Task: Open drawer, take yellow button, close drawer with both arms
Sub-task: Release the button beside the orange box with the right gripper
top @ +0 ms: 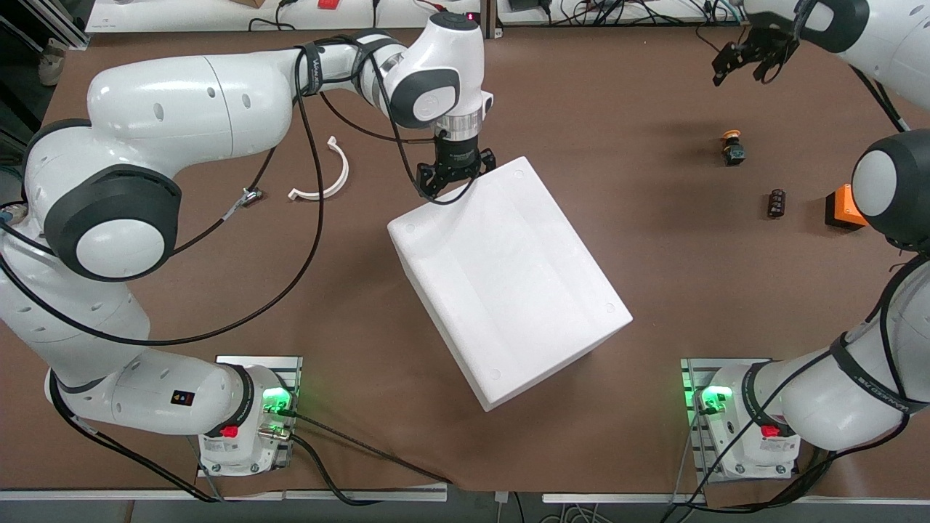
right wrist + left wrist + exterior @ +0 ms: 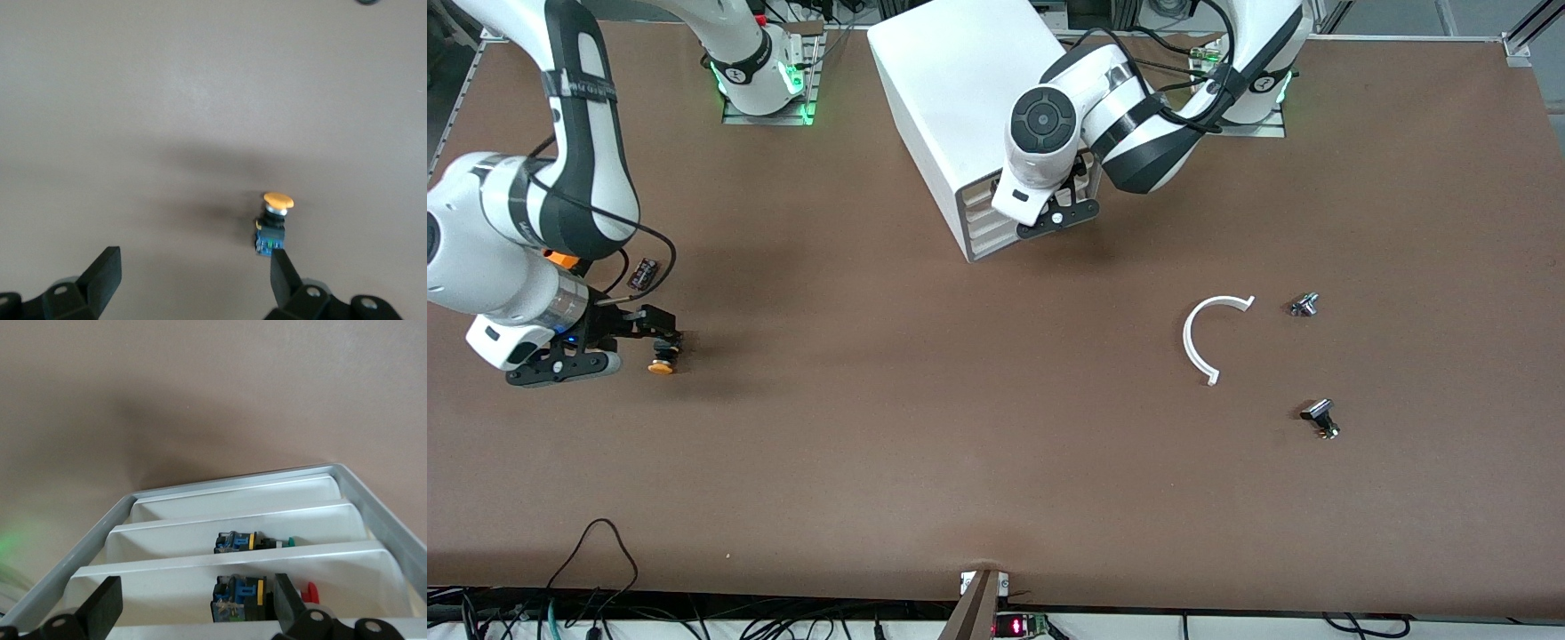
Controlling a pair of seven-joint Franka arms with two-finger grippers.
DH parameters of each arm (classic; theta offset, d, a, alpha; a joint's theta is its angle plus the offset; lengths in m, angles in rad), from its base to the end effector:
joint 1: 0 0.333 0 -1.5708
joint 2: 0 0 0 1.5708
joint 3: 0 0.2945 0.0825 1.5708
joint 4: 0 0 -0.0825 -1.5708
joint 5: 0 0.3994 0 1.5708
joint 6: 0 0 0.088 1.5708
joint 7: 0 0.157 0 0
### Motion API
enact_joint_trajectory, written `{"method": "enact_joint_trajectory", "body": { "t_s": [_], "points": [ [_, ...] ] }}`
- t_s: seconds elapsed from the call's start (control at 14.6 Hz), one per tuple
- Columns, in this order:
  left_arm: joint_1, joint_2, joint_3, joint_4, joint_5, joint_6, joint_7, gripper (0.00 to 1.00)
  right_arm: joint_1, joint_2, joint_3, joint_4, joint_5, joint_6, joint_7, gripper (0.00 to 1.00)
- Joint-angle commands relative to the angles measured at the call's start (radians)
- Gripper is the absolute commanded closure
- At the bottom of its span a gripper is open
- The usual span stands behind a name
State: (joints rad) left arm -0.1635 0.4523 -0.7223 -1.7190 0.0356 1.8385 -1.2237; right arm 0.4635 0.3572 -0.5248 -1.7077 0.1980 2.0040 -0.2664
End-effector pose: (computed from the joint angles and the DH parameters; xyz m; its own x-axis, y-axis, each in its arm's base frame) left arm 0.4099 -0.4634 0.2909 0.8869 0.3363 -0.3168 0.3160 -0.9418 -0.1149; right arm 0.6513 -0.0015 0.3286 0.9891 0.1468 -0.0077 0.1468 -0.9892 -0.0049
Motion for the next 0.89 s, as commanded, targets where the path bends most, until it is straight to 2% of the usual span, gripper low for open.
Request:
{"method": "enact_joint_trajectory", "body": {
  "t_s": [0.0, 0.14, 0.34, 0.41, 0.48, 0.69, 0.75, 0.82],
  "points": [
    [0.065, -0.017, 0.009, 0.064, -0.011, -0.059, 0.090, 0.00, 0.023, -0.009, -0.005, 0.181, -0.045, -0.202, 0.113, 0.01],
    [0.155, -0.020, 0.007, 0.100, 0.038, -0.119, 0.165, 0.00, 0.020, -0.012, -0.003, 0.267, -0.037, -0.306, 0.159, 0.01],
    [0.225, -0.023, 0.007, 0.174, 0.173, -0.205, 0.333, 0.00, -0.011, -0.069, 0.015, 0.295, -0.040, -0.402, 0.197, 0.01],
    [0.252, -0.023, 0.007, 0.194, 0.184, -0.214, 0.392, 0.00, -0.067, -0.110, 0.085, 0.295, -0.043, -0.418, 0.247, 0.01],
    [0.286, -0.023, 0.007, 0.209, 0.185, -0.214, 0.455, 0.00, -0.159, -0.144, 0.197, 0.295, -0.055, -0.436, 0.284, 0.01],
    [0.352, -0.023, 0.011, 0.259, 0.185, -0.217, 0.665, 0.00, -0.415, -0.234, 0.522, 0.281, -0.173, -0.485, 0.367, 0.01],
    [0.378, -0.026, 0.009, 0.263, 0.187, -0.217, 0.714, 0.00, -0.465, -0.251, 0.589, 0.278, -0.178, -0.499, 0.401, 0.01],
    [0.395, -0.027, 0.009, 0.285, 0.193, -0.220, 0.758, 0.00, -0.486, -0.270, 0.617, 0.273, -0.178, -0.502, 0.406, 0.01]
  ]
}}
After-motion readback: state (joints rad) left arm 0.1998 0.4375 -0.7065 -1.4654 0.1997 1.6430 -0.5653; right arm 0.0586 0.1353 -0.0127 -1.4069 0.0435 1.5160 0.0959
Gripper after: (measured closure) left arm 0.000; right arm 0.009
